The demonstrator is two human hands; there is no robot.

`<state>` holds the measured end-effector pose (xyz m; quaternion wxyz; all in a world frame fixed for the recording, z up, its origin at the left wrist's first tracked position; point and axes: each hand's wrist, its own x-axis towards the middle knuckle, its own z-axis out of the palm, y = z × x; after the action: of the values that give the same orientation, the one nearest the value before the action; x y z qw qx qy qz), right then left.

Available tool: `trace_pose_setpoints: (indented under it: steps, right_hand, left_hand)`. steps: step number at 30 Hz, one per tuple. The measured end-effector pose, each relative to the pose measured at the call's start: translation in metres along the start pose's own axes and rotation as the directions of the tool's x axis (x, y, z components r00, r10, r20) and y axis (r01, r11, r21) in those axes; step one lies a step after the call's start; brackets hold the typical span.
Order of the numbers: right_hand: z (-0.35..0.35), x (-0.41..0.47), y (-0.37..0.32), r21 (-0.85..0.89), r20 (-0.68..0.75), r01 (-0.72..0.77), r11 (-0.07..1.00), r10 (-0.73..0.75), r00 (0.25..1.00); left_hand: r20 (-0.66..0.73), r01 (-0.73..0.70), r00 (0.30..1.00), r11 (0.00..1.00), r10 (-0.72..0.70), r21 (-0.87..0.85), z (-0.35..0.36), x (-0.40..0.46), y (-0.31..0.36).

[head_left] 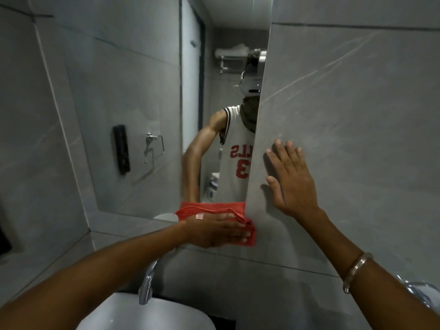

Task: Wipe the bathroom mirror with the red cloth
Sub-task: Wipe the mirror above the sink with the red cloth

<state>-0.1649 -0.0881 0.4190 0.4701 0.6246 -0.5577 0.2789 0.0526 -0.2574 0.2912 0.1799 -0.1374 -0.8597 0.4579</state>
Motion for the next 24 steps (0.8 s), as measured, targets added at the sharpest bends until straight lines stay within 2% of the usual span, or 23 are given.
trace_pose_setpoints:
  steps: [4,9,14,17,24]
  right_hand:
    - [-0.016,0.014,0.01,-0.025,-0.001,-0.007,1.0,0.007,1.0]
    - [-0.029,0.031,0.025,-0.039,-0.023,0.024,0.999,-0.025,0.999]
    - [-0.033,0.074,0.032,-0.039,-0.082,0.062,0.997,-0.065,0.995]
    - [-0.04,0.111,0.039,-0.019,-0.145,0.025,1.0,-0.027,0.989]
    - [-0.052,0.183,0.041,0.016,-0.265,-0.047,0.999,0.05,0.963]
  left_hand:
    - [0.003,0.033,0.999,0.995,-0.033,-0.09,-0.004,0.002,0.0]
    - [-0.026,0.077,0.997,0.994,-0.079,-0.072,-0.019,0.007,-0.036]
    - [-0.093,0.057,0.994,0.998,-0.057,0.003,-0.082,0.024,-0.158]
    - [-0.104,0.054,0.993,0.996,-0.047,0.064,-0.125,0.038,-0.229]
    - [-0.095,0.241,0.97,0.947,-0.226,0.214,-0.209,0.068,-0.357]
